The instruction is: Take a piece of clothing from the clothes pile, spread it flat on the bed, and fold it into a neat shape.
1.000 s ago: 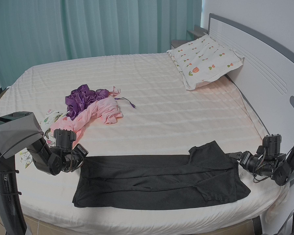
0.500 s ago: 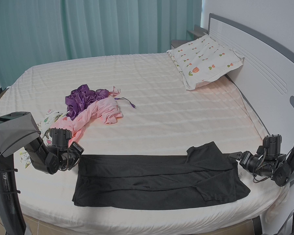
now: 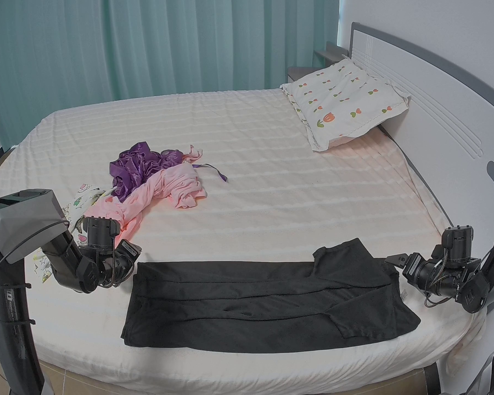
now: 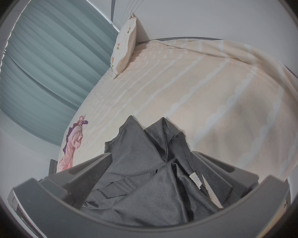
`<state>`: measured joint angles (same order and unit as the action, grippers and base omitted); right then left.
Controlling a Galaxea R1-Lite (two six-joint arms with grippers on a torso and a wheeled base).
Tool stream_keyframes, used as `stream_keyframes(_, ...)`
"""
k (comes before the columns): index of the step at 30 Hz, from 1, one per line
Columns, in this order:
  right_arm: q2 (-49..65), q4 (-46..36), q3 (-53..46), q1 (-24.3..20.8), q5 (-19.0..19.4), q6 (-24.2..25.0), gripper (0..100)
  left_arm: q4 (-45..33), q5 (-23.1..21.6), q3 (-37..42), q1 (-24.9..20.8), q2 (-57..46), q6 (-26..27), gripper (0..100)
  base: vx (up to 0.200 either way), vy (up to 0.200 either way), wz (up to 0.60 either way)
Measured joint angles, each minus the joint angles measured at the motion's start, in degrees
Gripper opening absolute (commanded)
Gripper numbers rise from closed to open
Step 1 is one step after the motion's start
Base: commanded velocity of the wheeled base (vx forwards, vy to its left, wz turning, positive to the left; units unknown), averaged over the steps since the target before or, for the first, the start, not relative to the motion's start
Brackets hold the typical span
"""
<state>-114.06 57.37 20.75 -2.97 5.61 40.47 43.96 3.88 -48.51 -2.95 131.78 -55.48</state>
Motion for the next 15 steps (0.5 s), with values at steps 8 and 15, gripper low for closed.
stream_keyframes(8, 0.4, 0.0, -0.1, 0.0, 0.1, 0.6, 100, -0.1, -1.3, 1.7, 0.5, -3.1, -0.1, 100, 0.000, 0.000, 0.00)
stream_keyframes(15, 0.6, 0.0, -0.3, -0.9, 0.1, 2.6, 100, -0.6, -10.6, 7.7, 0.0, -8.9, 1.5, 100, 0.000, 0.000, 0.00)
